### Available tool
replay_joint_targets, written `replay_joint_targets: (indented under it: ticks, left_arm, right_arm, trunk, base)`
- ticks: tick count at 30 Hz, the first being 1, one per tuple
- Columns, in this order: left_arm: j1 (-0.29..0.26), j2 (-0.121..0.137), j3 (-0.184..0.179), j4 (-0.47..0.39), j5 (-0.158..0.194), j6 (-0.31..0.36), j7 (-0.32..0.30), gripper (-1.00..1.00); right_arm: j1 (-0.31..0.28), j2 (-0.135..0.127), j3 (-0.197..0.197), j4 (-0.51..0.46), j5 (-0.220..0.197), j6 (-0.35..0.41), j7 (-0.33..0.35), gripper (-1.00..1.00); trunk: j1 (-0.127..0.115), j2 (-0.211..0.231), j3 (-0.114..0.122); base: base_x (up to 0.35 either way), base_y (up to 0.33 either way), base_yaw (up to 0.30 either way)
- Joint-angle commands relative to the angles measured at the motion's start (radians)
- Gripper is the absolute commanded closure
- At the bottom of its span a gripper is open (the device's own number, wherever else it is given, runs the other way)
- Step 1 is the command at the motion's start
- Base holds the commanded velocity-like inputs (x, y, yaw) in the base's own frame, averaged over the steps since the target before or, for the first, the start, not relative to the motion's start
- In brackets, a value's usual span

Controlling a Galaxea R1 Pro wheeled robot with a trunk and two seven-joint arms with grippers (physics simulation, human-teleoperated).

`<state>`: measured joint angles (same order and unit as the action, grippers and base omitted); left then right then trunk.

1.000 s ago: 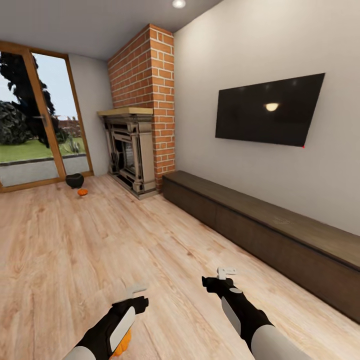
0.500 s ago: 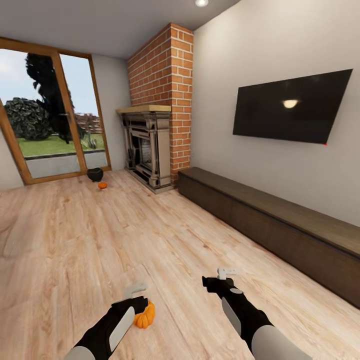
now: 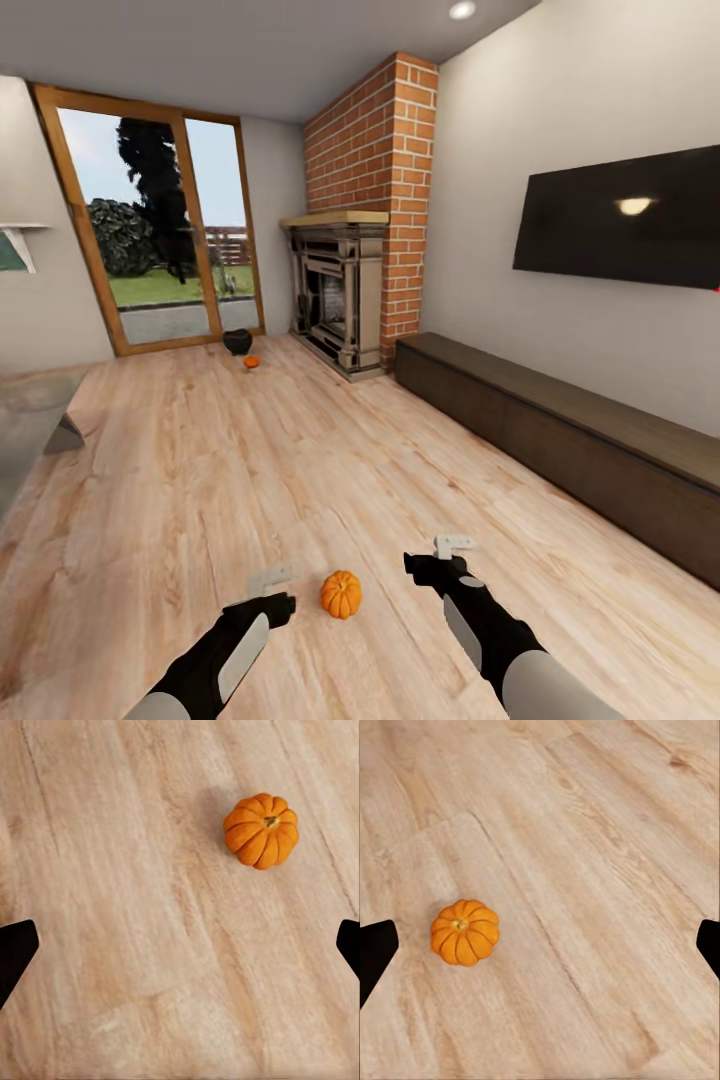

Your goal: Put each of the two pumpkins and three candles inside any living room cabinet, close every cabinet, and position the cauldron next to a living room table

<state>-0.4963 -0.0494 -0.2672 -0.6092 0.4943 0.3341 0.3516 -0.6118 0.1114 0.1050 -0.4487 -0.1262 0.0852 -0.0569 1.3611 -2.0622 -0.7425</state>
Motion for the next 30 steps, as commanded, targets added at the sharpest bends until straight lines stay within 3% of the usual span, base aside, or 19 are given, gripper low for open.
replay_joint_targets:
  ticks: [1, 12, 24, 30]
  left_arm:
    - [-0.001, 0.001, -0.006, -0.001, 0.010, 0.002, 0.009, -1.00]
    - [-0.001, 0.002, -0.006, -0.001, 0.010, 0.001, 0.009, -1.00]
    - [-0.001, 0.002, -0.006, -0.001, 0.008, 0.000, 0.010, -1.00]
    - [-0.001, 0.002, -0.006, -0.001, 0.007, 0.000, 0.010, -1.00]
  right_arm:
    - [0.000, -0.001, 0.007, -0.002, -0.010, 0.005, -0.006, -1.00]
    - [0.000, -0.001, 0.007, -0.002, -0.010, 0.005, -0.006, -1.00]
    - [0.000, -0.004, 0.007, -0.002, -0.011, 0.005, -0.005, -1.00]
    - [0.000, -0.004, 0.006, -0.002, -0.014, 0.006, 0.024, -1.00]
  trunk:
    - [-0.001, -0.001, -0.001]
    - [-0.001, -0.001, -0.001]
    - [-0.001, -0.001, -0.001]
    - [-0.001, -0.001, -0.001]
  base:
    - [-0.217, 0.252, 0.271]
    - [-0.046, 0.275, 0.272]
    - [0.190, 0.265, 0.266]
    - [0.243, 0.259, 0.054]
